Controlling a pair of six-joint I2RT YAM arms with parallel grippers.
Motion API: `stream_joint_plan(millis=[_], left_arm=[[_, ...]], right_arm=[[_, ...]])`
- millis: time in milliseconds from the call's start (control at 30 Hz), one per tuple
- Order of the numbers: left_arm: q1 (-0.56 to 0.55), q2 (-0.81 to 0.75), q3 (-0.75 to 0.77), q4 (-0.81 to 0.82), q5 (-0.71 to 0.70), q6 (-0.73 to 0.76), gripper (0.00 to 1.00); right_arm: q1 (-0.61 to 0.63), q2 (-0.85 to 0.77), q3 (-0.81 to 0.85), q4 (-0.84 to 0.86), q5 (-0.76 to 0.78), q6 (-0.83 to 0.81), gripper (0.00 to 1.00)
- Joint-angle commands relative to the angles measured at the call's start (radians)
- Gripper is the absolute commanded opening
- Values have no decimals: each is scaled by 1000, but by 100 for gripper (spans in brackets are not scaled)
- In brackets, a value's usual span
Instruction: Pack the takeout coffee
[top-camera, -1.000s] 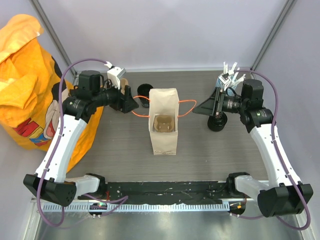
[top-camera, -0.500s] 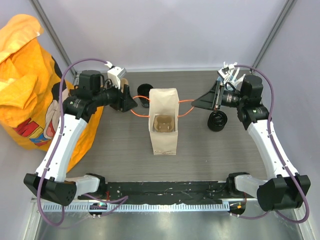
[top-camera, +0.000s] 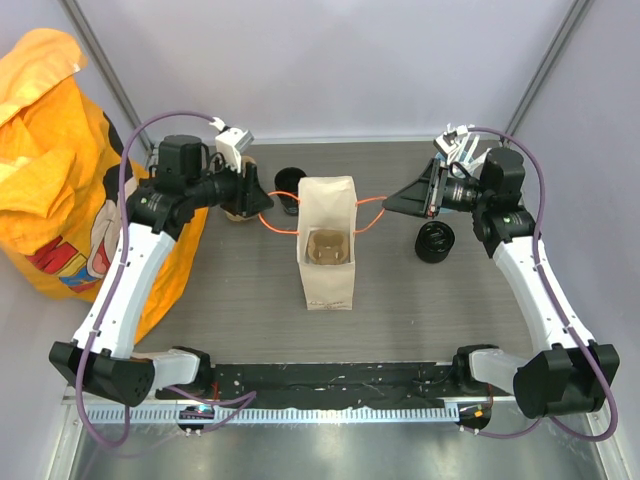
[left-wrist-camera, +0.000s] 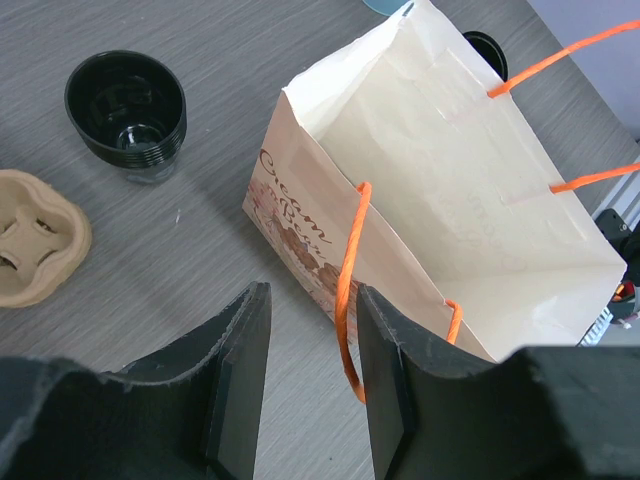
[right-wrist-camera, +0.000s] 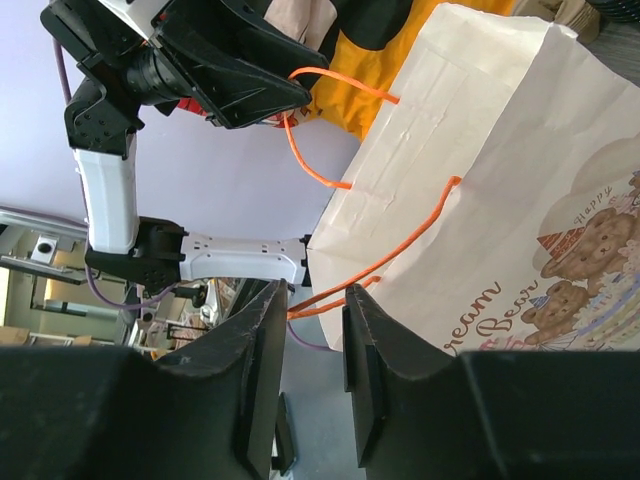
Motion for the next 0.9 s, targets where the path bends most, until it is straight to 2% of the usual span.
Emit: stream_joint_plan(millis=[0, 267, 400, 500, 533, 733, 867], left_arm=[[4, -1, 36, 34, 22, -12, 43], [4, -1, 33, 39, 23, -17, 43], [4, -1, 31, 40, 25, -22, 40], [4, -3, 33, 40, 25, -23, 31], [4, -1, 33, 40, 25, -23, 24], [5, 5, 33, 39, 33, -29, 5], [4, 6, 48, 37, 31, -32, 0]], right_arm=[[13, -23, 6, 21, -13, 15, 38], [21, -29, -11, 63, -13, 64, 38], [23, -30, -13, 70, -7, 71, 31], [24, -32, -1, 75, -11, 73, 27], [24, -34, 2, 75, -13, 73, 26], [24, -23, 27, 67, -13, 62, 22], [26, -20, 41, 67, -17, 56, 20]])
